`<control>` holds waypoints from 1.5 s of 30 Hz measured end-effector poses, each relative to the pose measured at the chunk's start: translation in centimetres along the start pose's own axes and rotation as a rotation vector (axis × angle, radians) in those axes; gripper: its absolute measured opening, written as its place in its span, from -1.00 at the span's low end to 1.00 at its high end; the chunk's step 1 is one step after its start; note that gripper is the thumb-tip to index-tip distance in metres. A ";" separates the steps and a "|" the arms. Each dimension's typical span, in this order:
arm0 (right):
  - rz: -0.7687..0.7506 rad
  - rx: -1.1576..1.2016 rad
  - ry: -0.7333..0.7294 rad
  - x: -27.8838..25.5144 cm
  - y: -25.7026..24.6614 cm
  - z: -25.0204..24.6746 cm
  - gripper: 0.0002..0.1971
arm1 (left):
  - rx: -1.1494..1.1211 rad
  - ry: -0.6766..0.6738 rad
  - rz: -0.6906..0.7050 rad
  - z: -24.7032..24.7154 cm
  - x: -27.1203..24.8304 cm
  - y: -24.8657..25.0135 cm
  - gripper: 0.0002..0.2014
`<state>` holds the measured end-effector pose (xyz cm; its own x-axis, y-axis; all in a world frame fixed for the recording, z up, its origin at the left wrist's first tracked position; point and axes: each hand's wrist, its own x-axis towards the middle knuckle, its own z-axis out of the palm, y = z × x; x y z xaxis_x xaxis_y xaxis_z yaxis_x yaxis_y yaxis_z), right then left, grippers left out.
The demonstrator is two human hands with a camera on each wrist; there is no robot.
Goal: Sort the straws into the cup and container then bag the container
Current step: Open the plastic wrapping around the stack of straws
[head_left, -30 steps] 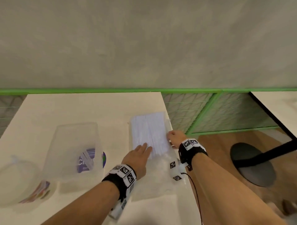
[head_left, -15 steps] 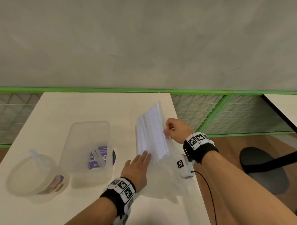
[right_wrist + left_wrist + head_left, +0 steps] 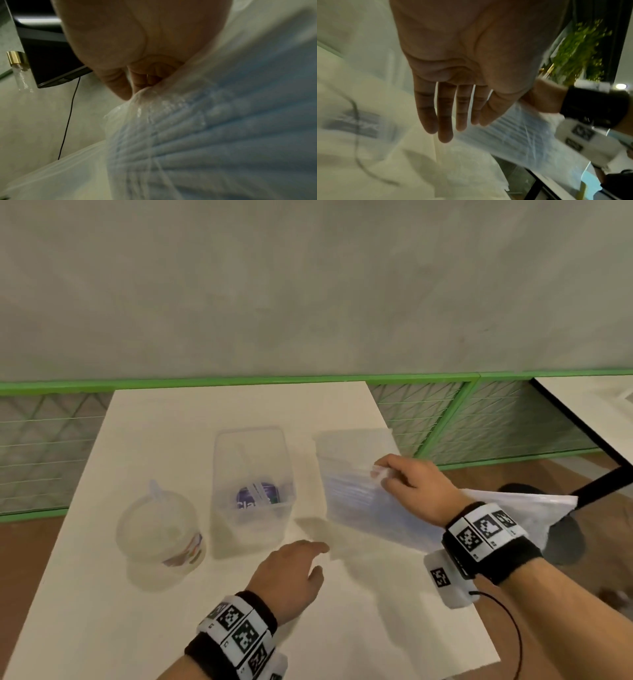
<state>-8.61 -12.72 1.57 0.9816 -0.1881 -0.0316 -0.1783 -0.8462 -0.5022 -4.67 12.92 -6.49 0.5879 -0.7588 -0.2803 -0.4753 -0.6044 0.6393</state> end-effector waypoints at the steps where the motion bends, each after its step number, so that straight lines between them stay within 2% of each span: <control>1: 0.000 -0.012 0.005 -1.1 -0.6 0.4 -0.86 | -0.018 0.006 -0.005 -0.4 -1.2 -0.7 -0.62; 4: -0.053 0.050 -0.004 -3.9 -2.6 2.5 -0.94 | -0.117 0.028 -0.023 -2.1 -4.7 -2.9 -0.69; 6: -0.103 0.105 -0.035 -4.9 -4.4 4.6 -0.97 | -0.288 0.077 -0.017 -3.2 -6.8 -4.2 -0.64; 9: -0.208 0.175 -0.095 -5.2 -7.4 8.8 -0.93 | -0.582 0.220 -0.035 -4.7 -9.7 -6.2 -0.59; 11: -0.252 0.211 -0.126 -4.9 -9.4 11.8 -0.93 | -0.661 0.337 -0.049 -5.3 -11.4 -8.0 -0.72; 12: -0.267 0.222 -0.135 -4.6 -10.3 13.2 -0.94 | -0.667 0.381 -0.065 -5.5 -12.2 -9.0 -0.79; 17: -0.331 0.192 -0.202 -3.1 -13.7 19.9 -0.90 | -0.616 0.514 -0.228 -6.1 -16.4 -13.9 -0.85; 21: -0.305 0.173 -0.263 -2.6 -14.9 23.1 -0.85 | -0.601 0.567 -0.345 -5.8 -17.7 -15.8 -0.86; 25: -0.349 0.189 -0.221 -3.0 -17.0 23.6 -0.64 | -0.590 0.516 -0.319 -5.7 -18.1 -15.6 -0.90; 31: -0.405 0.218 -0.221 -3.2 -20.4 24.9 -0.63 | -0.531 0.567 -0.261 -5.5 -18.3 -14.2 -0.89; 35: -0.404 0.273 -0.213 -3.4 -19.7 24.7 -0.65 | -0.471 0.594 -0.252 -5.0 -18.1 -13.4 -0.88; 38: -0.362 0.255 -0.155 -3.4 -17.3 23.2 -0.73 | -0.551 0.679 -0.303 -4.6 -17.8 -13.6 -0.83; 41: -0.232 0.206 -0.021 -3.4 -11.6 20.4 -0.83 | -0.621 0.761 -0.355 -4.4 -17.5 -14.0 -0.85; 45: -0.061 0.025 0.178 -4.2 -3.5 15.8 -0.95 | -0.623 0.828 -0.385 -4.3 -17.1 -14.6 -0.84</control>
<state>-11.10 -1.11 -10.17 0.9627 -0.2241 0.1517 -0.1150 -0.8462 -0.5203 -5.00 35.75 -7.95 0.9926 -0.0081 -0.1210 0.1100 -0.3605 0.9263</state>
